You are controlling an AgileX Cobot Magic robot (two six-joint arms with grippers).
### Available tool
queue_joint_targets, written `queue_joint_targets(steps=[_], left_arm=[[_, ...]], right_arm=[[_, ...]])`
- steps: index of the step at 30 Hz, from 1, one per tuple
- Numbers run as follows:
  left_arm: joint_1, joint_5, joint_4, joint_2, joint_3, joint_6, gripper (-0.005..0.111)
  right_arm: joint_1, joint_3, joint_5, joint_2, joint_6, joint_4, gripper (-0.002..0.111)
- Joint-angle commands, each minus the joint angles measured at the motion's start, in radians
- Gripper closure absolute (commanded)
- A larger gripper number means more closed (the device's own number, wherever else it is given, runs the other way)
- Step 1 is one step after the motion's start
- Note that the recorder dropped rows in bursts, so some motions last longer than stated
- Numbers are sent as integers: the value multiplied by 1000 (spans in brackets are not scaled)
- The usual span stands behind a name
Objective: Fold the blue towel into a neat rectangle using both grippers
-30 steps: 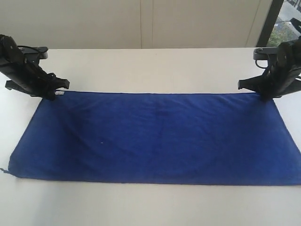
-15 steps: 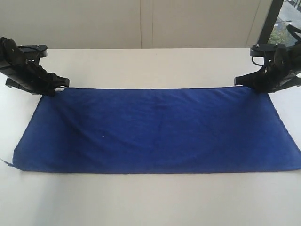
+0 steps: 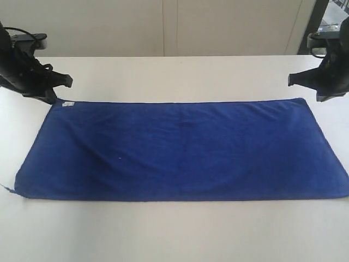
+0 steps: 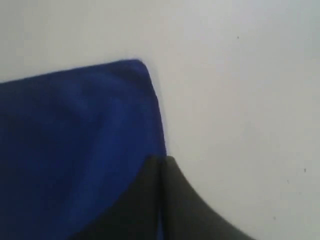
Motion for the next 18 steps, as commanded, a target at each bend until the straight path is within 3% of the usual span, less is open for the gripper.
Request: queue_joint_targets(steps=[1, 10, 18], left_arm=[[0, 181, -2, -106, 35, 32, 107], [0, 199, -2, -360, 318, 94, 107], [0, -13, -104, -504, 577, 138, 107]], right_arm=[[-7, 106, 76, -132, -6, 79, 108], [-1, 411, 23, -326, -6, 134, 108], [-1, 649, -195, -345, -6, 145, 108]])
